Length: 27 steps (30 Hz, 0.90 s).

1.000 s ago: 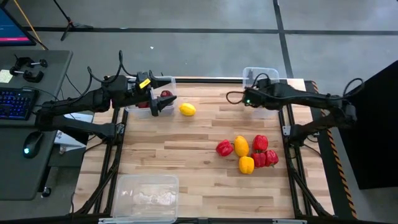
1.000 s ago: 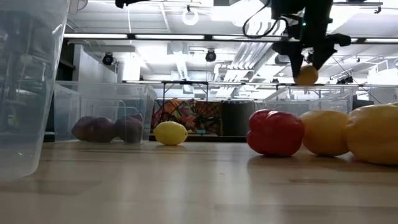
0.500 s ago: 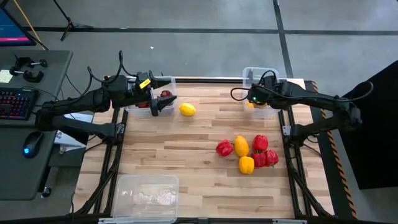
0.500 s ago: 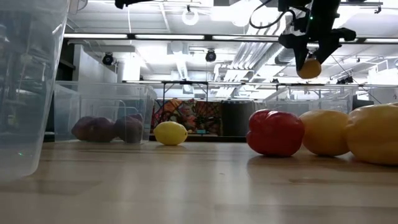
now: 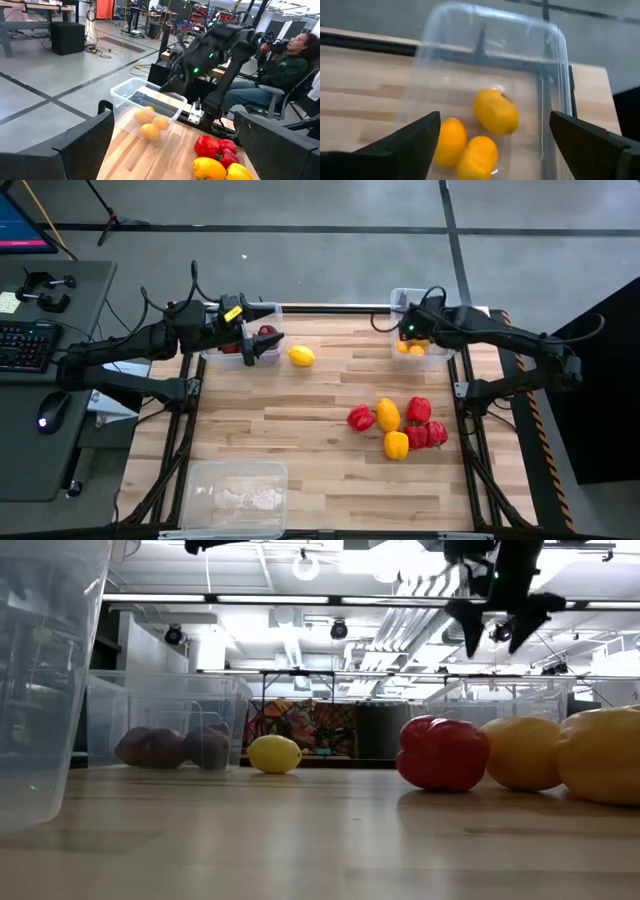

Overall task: Sort produce into baskets
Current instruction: Put the yellow lemon into the top-right transparent bin

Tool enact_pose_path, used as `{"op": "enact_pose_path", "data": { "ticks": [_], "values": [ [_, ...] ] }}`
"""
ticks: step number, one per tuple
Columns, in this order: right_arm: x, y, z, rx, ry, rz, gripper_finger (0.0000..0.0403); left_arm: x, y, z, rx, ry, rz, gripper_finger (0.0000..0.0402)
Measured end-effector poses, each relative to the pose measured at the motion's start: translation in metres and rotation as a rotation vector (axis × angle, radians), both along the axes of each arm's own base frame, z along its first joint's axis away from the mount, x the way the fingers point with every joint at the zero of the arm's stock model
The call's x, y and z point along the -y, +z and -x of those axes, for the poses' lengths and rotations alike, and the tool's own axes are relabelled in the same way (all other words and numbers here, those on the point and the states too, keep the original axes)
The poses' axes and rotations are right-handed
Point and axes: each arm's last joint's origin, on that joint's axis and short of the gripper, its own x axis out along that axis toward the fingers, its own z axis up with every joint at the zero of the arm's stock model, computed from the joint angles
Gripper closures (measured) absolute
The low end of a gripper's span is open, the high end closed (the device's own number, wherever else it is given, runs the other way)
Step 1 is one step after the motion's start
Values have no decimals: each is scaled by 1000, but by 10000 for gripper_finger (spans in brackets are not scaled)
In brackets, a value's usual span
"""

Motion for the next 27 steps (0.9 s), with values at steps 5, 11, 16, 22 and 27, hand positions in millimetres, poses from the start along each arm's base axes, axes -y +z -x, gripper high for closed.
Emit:
{"op": "enact_pose_path", "data": {
  "ticks": [5,11,16,22,27],
  "values": [
    [-13,23,-6,113,105,-46,30,0,0,0,0,1,0,5],
    [-56,10,-25,218,287,-275,29,0,-2,0,-22,0,4,5],
    [-102,-28,-40,242,322,-513,29,0,-3,0,-27,0,5,5],
    [-135,-69,-52,179,307,-569,29,0,-3,0,-29,0,5,5],
    [-142,-97,-64,98,301,-612,29,0,-4,0,-36,0,6,5]
  ]
}}
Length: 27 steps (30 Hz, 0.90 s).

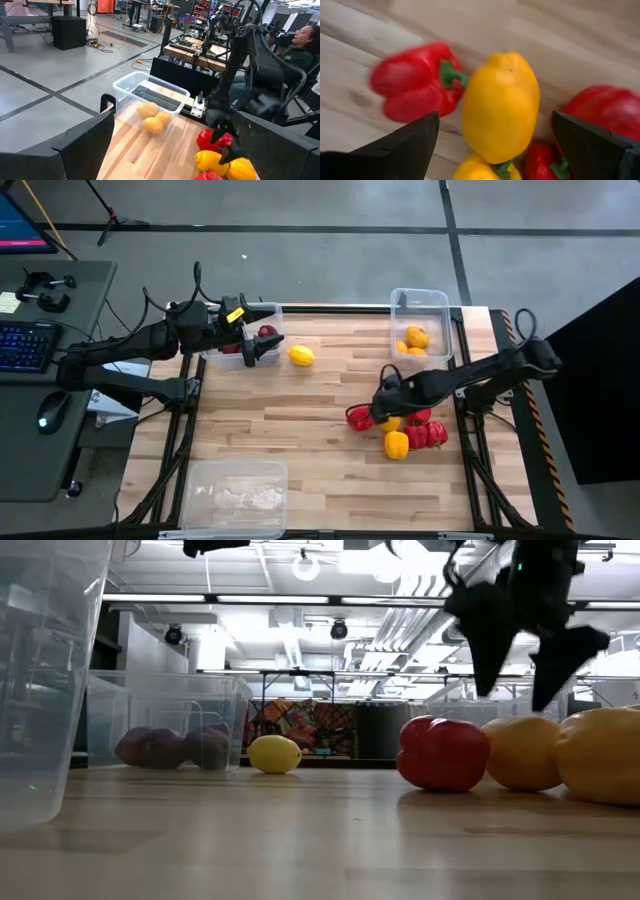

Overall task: Sort produce into baskets
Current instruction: Put the yellow lemon into the top-right transparent bin

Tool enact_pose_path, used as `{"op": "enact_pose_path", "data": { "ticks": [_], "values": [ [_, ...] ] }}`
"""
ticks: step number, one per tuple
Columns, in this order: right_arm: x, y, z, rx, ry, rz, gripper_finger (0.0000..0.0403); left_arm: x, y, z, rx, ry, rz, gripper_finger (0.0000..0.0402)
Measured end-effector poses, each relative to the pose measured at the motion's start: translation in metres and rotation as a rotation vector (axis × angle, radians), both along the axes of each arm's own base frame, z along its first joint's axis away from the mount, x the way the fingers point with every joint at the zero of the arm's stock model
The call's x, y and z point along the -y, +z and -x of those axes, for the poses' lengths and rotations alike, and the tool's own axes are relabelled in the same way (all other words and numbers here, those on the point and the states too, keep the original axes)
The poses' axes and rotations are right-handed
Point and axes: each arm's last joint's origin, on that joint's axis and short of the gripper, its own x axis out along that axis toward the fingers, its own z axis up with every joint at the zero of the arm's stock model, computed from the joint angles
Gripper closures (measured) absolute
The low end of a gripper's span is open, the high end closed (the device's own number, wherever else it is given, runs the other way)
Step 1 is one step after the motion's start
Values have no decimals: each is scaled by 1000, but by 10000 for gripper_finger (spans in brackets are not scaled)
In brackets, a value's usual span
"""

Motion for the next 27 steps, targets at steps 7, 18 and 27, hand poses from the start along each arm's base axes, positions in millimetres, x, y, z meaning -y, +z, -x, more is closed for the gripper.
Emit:
{"op": "enact_pose_path", "data": {
  "ticks": [7,18,27],
  "values": [
    [-4,-33,-11,-138,9,-53,29,0,-1,0,-4,1,7,5],
    [-7,-59,-24,-178,33,-38,39,0,-1,0,-4,1,7,5],
    [4,29,-16,-12,62,168,123,0,-1,0,-9,-1,-8,5]
  ]
}}
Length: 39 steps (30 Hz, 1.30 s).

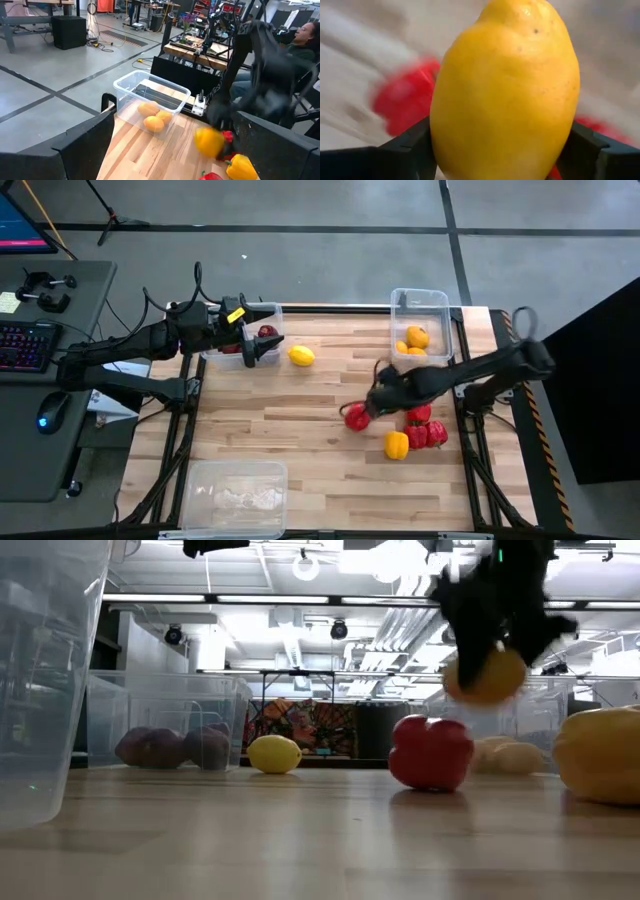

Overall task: Sort produce into baskets
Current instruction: Put the yellow lemon into the top-right transparent bin

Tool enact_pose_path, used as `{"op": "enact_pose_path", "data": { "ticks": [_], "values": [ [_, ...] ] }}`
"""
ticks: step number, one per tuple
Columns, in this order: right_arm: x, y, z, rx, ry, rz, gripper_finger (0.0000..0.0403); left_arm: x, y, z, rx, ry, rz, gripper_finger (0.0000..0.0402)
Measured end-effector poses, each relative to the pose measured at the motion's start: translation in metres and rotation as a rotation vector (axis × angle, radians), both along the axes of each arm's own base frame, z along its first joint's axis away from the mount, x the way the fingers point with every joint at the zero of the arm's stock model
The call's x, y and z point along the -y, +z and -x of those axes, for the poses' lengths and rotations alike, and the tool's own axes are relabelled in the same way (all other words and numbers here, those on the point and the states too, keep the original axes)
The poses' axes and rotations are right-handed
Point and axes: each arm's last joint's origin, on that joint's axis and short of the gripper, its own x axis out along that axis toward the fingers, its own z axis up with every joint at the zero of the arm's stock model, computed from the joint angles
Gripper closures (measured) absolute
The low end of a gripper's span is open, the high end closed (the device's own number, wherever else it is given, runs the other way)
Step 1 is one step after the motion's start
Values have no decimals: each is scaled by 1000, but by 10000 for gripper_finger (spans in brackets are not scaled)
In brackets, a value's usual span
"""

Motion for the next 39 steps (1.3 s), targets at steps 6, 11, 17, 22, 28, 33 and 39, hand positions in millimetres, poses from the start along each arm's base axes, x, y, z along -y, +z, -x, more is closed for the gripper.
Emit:
{"op": "enact_pose_path", "data": {
  "ticks": [6,11,17,22,28,33,39],
  "values": [
    [28,72,37,120,-117,270,116,0,0,0,5,0,-1,5],
    [61,72,64,4,-237,326,92,-1,0,-3,5,1,1,5],
    [99,56,75,-77,-348,338,87,-1,-1,-3,17,7,39,5],
    [119,57,76,-77,-380,384,86,-1,-1,-4,14,6,43,5],
    [138,57,81,-92,-426,398,85,1,-1,-4,27,5,83,5],
    [149,57,85,-115,-428,392,84,1,-1,-4,28,5,83,5],
    [154,58,84,-102,-423,409,84,1,-1,-4,28,5,83,5]
  ]
}}
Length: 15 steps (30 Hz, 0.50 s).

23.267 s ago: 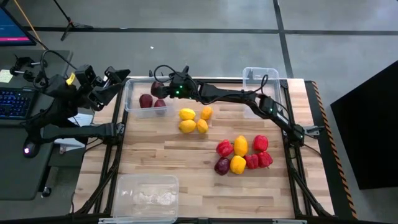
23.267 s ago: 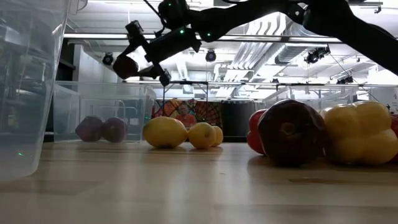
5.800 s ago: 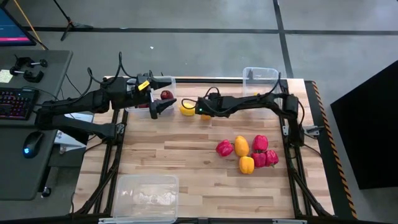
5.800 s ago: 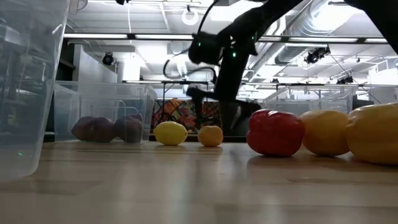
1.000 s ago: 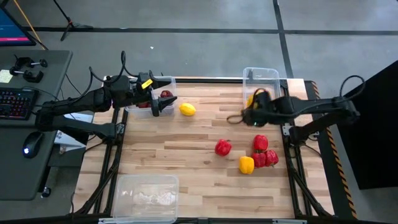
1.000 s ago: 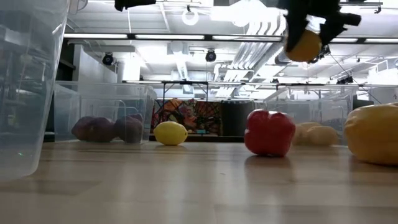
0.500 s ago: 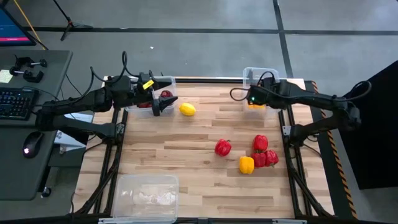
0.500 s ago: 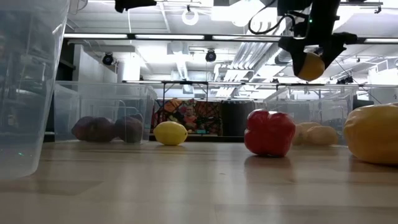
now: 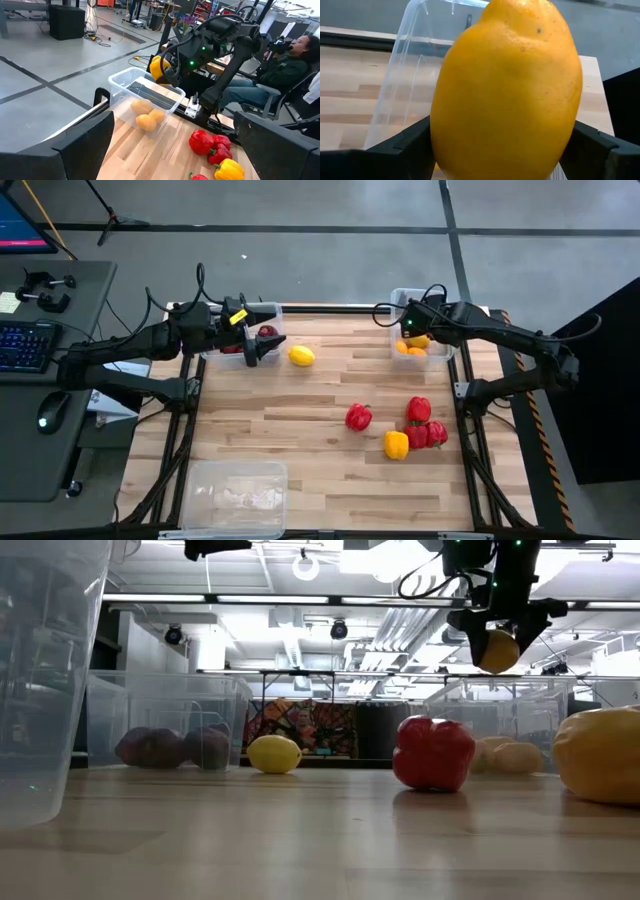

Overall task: Sort produce into baskets
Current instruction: Put the yellow lemon into the top-right transparent bin

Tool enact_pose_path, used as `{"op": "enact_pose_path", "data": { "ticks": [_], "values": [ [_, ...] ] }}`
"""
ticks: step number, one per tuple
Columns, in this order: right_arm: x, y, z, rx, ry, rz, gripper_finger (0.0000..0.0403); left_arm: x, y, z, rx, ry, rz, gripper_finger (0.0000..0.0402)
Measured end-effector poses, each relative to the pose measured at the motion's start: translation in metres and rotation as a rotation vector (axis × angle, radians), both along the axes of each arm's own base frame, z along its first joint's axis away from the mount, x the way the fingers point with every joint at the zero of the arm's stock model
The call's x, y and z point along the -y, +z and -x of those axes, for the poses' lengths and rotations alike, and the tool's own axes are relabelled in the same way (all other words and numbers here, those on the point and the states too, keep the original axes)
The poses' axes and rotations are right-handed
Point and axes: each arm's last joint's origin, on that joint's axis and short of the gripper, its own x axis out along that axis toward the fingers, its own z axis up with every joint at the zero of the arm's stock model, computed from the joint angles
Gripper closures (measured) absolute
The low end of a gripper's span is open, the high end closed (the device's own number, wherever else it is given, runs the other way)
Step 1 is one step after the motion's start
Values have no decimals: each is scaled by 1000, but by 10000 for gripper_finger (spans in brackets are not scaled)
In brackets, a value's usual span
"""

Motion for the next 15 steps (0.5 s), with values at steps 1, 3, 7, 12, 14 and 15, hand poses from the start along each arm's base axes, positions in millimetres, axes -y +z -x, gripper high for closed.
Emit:
{"op": "enact_pose_path", "data": {
  "ticks": [1,3,7,12,14,15],
  "values": [
    [0,0,0,-3,0,0,84,0,0,0,-1,0,0,5],
    [0,0,1,-8,6,-9,84,0,0,-1,-3,0,0,5],
    [-2,-1,0,-2,36,-58,84,0,0,-1,-2,0,1,5],
    [-2,-1,-1,11,47,-62,84,0,0,-1,8,5,30,5],
    [-1,-1,-2,-1,78,-59,84,0,-1,-1,8,-7,33,5],
    [-1,-1,-2,-11,92,-59,84,0,-1,-1,9,-16,35,5]
  ]
}}
